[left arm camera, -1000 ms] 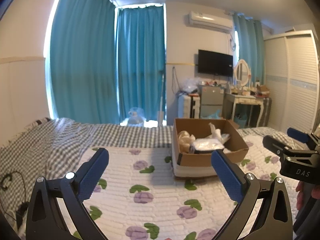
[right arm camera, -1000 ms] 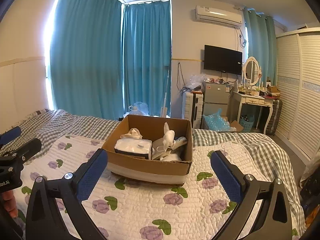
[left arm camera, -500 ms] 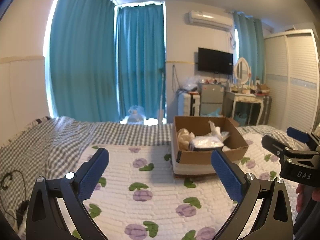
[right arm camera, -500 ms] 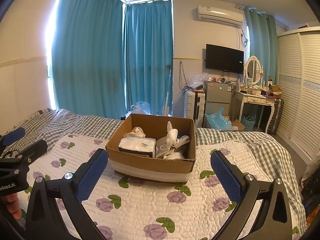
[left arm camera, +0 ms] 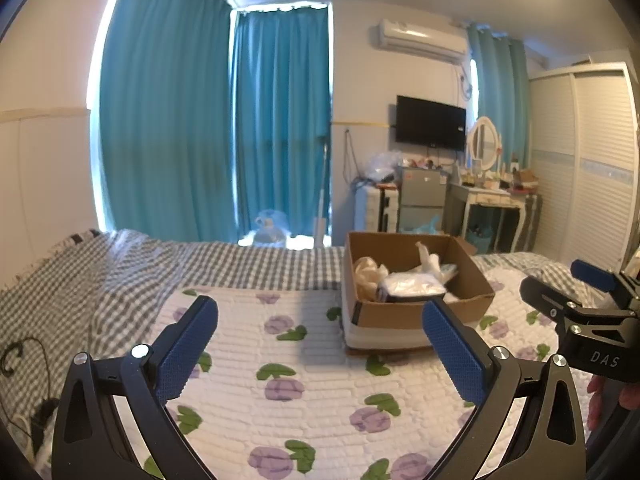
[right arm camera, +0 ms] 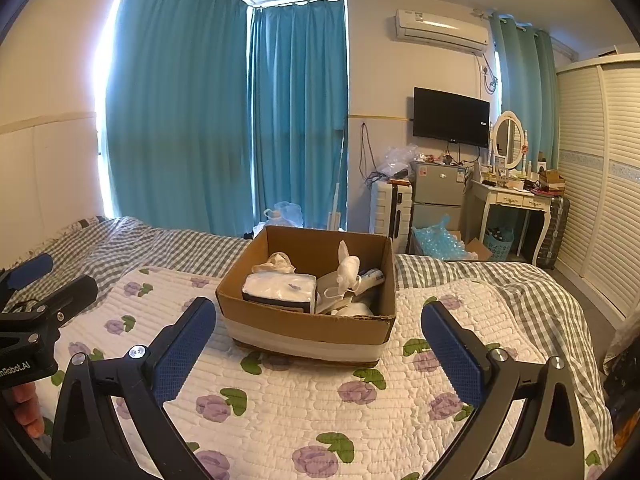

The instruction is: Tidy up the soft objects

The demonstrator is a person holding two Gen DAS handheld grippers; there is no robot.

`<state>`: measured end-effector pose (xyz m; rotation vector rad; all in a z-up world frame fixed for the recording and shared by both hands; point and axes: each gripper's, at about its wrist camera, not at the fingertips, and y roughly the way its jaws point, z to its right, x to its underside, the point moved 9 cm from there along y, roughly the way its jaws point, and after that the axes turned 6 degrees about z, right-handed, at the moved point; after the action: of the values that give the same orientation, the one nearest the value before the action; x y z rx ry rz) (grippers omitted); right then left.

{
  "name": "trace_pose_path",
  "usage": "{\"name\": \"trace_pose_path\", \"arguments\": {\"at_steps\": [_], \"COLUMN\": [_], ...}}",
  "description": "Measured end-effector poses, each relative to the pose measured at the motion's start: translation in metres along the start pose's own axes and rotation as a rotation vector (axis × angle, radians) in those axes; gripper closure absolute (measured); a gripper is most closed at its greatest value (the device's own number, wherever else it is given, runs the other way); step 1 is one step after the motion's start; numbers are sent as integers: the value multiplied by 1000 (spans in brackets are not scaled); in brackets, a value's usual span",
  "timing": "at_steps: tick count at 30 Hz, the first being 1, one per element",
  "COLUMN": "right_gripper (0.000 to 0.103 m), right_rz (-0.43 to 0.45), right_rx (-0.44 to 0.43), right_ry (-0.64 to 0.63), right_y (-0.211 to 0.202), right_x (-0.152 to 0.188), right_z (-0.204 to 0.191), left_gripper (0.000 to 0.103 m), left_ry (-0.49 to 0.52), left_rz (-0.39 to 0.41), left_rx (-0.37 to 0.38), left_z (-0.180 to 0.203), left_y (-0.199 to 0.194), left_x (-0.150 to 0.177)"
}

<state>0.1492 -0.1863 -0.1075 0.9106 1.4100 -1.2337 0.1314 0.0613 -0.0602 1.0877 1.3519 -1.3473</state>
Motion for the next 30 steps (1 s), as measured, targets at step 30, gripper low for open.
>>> {"name": "trace_pose_path", "arguments": {"at_steps": [30], "right_gripper": [0], "right_rz": [-24], "right_rx": [1], "right_ry": [17], "right_y": [5], "right_x": [7], "right_z": [-4], "left_gripper": [0], "left_ry": [2], "left_rz": [-5], "left_rx": [3], "left_z": [2], "left_y": [1], "left_x": [1]}}
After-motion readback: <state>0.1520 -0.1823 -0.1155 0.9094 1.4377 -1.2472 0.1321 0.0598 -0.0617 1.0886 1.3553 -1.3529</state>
